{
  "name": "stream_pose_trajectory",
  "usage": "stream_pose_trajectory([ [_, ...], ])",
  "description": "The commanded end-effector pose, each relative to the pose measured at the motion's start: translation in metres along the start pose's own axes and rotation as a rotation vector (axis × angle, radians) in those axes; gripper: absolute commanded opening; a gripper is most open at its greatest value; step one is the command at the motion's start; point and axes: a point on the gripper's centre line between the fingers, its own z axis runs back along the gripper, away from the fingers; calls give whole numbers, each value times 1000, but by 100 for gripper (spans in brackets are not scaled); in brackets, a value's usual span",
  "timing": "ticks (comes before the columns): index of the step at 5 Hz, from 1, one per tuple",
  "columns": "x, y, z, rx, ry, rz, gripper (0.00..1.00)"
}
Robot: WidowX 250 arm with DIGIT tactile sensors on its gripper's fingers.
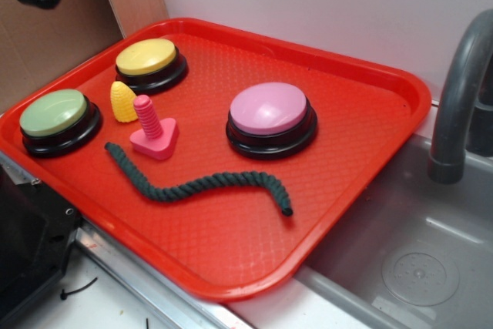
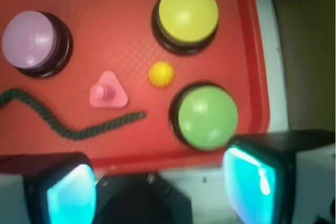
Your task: Push the green button.
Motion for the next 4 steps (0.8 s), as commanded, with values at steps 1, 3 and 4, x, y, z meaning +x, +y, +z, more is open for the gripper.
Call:
stream_pose_trajectory([
  [1,2,32,-51,31,1,-12,100],
  [3,-4,36,-87,33,-6,-82,100],
  [4,-2,43,-101,26,0,-91,100],
])
